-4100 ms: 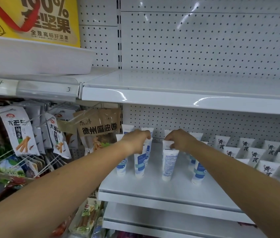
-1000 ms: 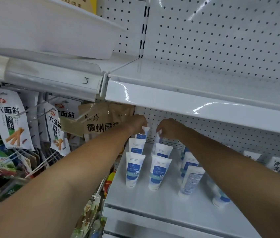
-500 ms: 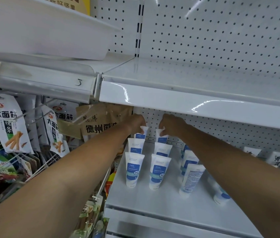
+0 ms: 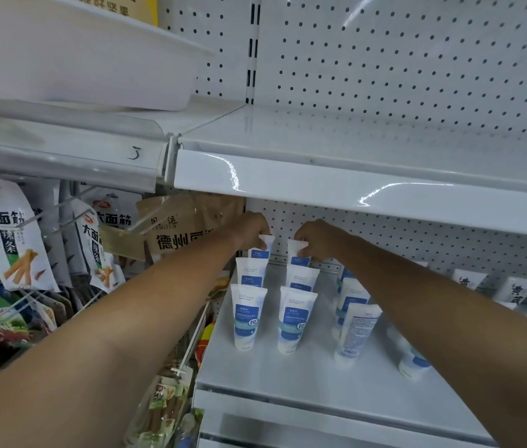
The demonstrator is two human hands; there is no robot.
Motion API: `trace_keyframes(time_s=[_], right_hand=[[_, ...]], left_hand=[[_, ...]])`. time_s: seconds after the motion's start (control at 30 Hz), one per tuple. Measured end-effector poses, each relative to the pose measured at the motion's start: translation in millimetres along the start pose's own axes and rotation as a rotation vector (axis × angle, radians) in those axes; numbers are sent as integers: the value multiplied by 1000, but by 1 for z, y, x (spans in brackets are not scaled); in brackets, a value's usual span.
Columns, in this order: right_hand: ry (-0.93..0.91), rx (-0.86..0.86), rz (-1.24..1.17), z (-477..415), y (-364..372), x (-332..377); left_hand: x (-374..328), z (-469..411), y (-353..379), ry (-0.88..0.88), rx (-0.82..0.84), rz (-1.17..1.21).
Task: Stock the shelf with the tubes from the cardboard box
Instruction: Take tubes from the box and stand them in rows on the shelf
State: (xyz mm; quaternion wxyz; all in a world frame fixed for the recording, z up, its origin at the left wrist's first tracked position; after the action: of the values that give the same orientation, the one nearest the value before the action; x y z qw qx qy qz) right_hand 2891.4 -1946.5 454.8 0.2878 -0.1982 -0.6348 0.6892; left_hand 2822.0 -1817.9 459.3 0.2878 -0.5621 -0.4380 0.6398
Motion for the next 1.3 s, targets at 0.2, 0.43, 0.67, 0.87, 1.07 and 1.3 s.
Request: trace_keyframes(time_s=[0.2,0.43,0.67,0.87,1.07,1.3], right_hand=[[1,-28,54,1,4,0],[2,-32,25,0,5,-3],[-11,-64,35,9,-5,-8],[7,-157,-94,35,-33,-27],[-3,-276,-233,70,-60,-41],[-99,-382,-152,115,-77,-30]], left_hand=[[2,-5,1,7,-2,-43],[2,-6,2,21,0,-63],[2,-2,0,38,2,-65],[-28,14,-25,103,-139,-81],[-74,33,-30,205,-183,-14],[-115,56,-9,311,-60,16]])
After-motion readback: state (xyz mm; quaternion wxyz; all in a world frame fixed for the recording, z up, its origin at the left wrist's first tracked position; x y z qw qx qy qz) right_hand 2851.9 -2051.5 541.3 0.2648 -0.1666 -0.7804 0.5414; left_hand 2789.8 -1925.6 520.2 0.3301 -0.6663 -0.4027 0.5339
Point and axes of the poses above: each hand's wrist, its own z-axis away from the middle knuckle, its own y-axis out of the palm, x = y × z, the point moved 9 cm from there along -z, towards the middle knuckle, and after that the axes turned 4 degrees about -y, right-handed, at the moved point
